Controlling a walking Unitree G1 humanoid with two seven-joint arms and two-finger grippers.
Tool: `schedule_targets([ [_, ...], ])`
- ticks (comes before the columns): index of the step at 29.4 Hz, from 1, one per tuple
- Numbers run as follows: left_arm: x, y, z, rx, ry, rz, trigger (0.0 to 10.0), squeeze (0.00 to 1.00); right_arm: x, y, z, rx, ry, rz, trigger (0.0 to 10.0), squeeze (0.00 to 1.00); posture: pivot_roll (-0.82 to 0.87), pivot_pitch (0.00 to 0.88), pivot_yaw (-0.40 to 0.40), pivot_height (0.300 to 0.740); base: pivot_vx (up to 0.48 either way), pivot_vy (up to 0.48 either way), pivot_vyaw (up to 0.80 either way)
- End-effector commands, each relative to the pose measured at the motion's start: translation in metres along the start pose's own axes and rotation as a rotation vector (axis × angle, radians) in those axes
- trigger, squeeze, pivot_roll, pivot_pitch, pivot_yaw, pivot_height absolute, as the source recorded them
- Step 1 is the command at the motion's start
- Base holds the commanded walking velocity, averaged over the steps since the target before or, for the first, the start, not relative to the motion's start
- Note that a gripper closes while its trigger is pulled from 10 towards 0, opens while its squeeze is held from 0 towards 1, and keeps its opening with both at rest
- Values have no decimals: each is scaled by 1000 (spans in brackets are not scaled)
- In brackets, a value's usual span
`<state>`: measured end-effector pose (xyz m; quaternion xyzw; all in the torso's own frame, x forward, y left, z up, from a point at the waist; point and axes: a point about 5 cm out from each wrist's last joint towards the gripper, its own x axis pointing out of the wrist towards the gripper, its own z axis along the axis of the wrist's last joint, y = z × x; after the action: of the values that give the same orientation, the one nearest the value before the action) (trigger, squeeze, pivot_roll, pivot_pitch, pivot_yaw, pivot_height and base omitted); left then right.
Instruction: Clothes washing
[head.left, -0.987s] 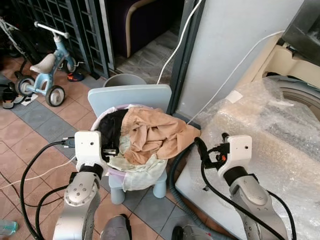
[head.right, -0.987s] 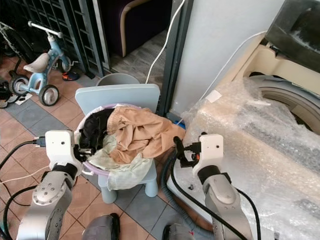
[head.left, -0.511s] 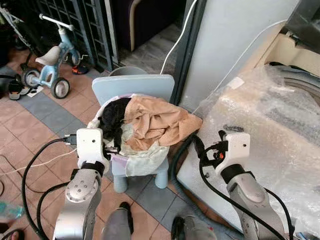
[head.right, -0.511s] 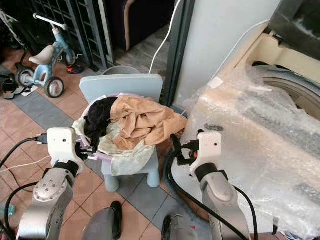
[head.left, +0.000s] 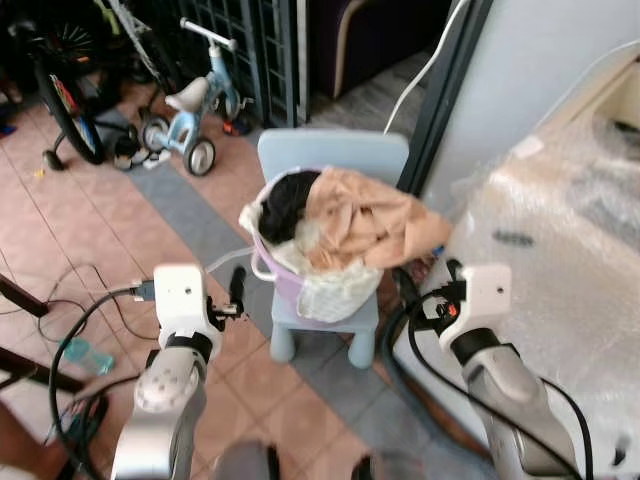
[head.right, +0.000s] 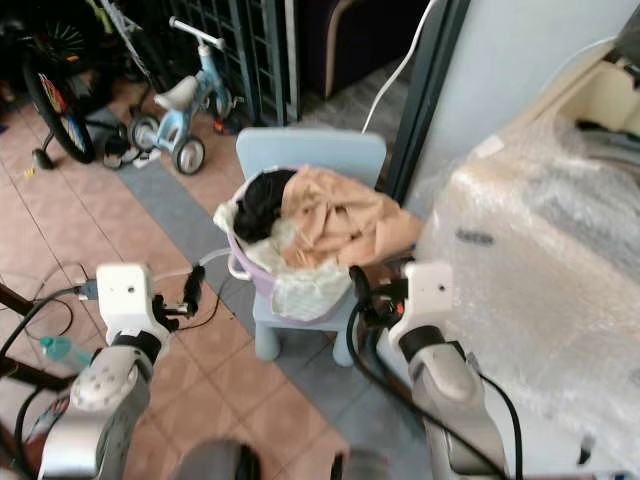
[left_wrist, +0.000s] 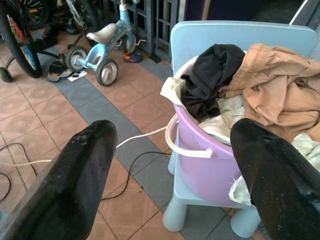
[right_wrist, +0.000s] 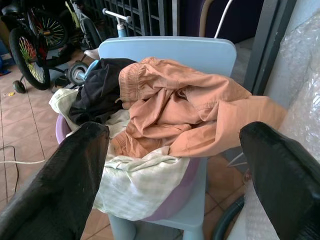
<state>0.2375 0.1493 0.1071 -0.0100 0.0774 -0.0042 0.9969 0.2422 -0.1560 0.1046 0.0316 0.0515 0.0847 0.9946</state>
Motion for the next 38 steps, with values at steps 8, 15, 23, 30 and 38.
schedule_targets([
  [8, 1, 6, 7, -22, -34, 24, 10000, 0, 5, 1, 3, 16, -13, -19, 10000, 0, 34, 127, -23, 740, 0, 36, -238],
  [15, 2, 6, 9, -29, -50, 5, 10000, 0, 8, -1, 6, -15, -30, -37, 10000, 0, 37, 129, -27, 740, 326, 353, 0],
  [23, 0, 2, 6, -54, -36, -8, 10000, 0, 11, -3, 7, -37, -31, -19, 10000, 0, 36, 127, -33, 740, 334, 345, 0],
  [30, 2, 1, 8, -32, -50, -20, 10000, 0, 16, -6, 10, -78, -41, -21, 10000, 0, 36, 126, -33, 740, 364, 282, 0],
  [38, 3, -1, 4, -19, -31, -24, 10000, 0, 26, -13, 12, -117, -35, -64, 10000, 0, 40, 130, -34, 740, 459, 0, -400],
])
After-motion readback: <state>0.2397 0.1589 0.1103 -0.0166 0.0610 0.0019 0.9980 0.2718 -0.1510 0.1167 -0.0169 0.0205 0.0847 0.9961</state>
